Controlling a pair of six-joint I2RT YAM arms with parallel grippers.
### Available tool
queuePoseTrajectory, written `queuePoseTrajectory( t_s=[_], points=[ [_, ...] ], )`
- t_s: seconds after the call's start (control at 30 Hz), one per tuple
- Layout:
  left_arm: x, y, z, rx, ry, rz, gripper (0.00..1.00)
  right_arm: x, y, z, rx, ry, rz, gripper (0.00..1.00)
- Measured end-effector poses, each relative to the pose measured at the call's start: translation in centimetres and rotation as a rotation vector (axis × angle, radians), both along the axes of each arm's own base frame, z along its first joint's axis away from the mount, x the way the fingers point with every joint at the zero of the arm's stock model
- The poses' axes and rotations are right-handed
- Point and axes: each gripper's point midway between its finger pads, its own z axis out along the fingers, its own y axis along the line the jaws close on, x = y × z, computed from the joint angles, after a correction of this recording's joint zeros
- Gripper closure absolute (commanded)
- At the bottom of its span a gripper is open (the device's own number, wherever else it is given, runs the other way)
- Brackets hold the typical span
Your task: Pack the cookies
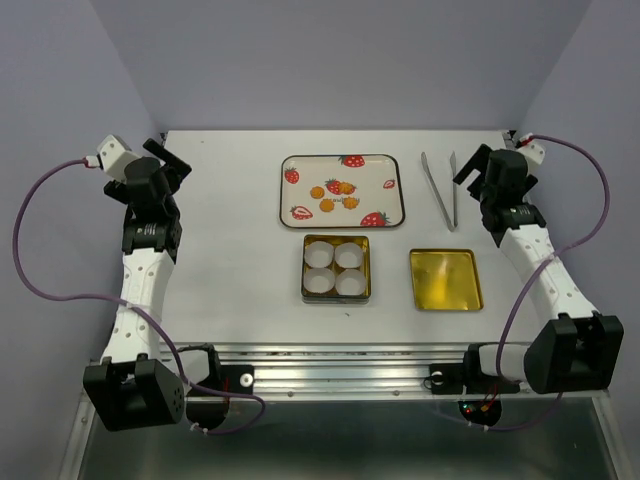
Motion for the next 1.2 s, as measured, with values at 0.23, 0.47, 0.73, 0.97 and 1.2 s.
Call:
queuePoseTrajectory(
  t_s=[0.23,0.47,0.73,0.97,1.2],
  points=[
    [0.5,-0.5,0.5,0.007,-0.023,-0.033,0.01,1.3,1.0,0.5,-0.126,0.036,0.165,0.00],
    [1.4,-0.4,-0.8,0.020,0.016,-0.044,0.01,5.0,3.1,-7.9,-0.288,0.285,0.471,0.00],
    [1.6,-0.2,-1.4,0.024,0.036,-0.036,0.01,6.5,3.1,-16.6,-0.342,0.502,0.633,0.00],
    [1.8,-0.3,-2.3,0.015,0.061,-0.038,0.01,7.7,2.5,-18.5,-0.373,0.548,0.653,0.00],
    [1.8,-0.4,-2.4,0.000,0.058,-0.040,0.01,8.5,1.1,-19.3,-0.364,0.567,0.615,0.00]
  ],
)
